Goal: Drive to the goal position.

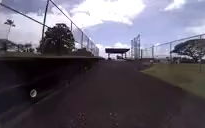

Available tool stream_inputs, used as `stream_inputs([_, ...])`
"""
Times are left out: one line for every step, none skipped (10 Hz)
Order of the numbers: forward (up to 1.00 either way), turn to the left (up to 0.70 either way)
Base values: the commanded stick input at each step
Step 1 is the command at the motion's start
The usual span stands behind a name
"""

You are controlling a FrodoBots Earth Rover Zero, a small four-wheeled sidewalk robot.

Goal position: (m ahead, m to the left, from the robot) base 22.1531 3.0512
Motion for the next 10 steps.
stream_inputs([0.7,0.01])
stream_inputs([0.7,0.01])
stream_inputs([0.7,0.01])
stream_inputs([0.7,-0.15])
stream_inputs([0.7,-0.25])
stream_inputs([0.7,-0.27])
stream_inputs([0.7,-0.05])
stream_inputs([0.7,-0.03])
stream_inputs([0.7,-0.03])
stream_inputs([0.7,-0.03])
